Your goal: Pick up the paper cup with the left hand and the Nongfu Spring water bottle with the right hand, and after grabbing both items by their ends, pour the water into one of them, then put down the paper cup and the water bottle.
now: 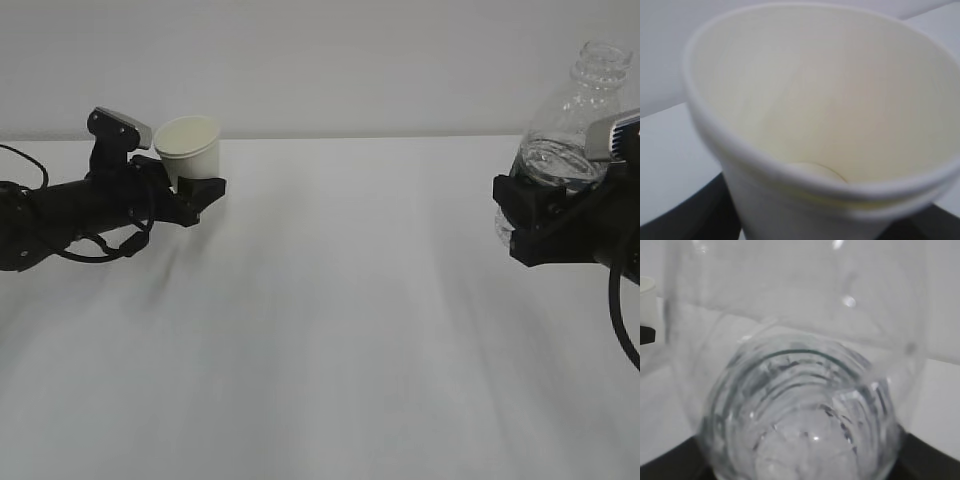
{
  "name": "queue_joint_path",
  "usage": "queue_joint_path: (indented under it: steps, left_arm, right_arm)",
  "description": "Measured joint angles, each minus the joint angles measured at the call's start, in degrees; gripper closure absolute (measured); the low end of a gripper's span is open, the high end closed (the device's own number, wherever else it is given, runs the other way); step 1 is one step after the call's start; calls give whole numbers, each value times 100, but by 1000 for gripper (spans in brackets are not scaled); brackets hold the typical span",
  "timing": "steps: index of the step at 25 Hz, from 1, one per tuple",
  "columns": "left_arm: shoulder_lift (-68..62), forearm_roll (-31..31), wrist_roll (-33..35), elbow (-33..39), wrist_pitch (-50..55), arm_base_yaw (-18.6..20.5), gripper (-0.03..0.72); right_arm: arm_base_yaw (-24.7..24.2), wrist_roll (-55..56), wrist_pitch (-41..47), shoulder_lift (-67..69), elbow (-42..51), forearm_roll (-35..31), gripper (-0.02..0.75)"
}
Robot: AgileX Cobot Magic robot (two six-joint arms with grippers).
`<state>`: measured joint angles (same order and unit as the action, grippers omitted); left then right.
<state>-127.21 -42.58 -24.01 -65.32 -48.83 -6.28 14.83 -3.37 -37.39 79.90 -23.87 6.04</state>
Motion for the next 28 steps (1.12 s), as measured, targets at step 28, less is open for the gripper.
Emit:
queue_joint_path:
  steps: [28]
  left_arm:
    - [1301,-3424,-2180,882,-1242,-843,235]
  right_arm:
    - [0,856,413,0,0,1232,288]
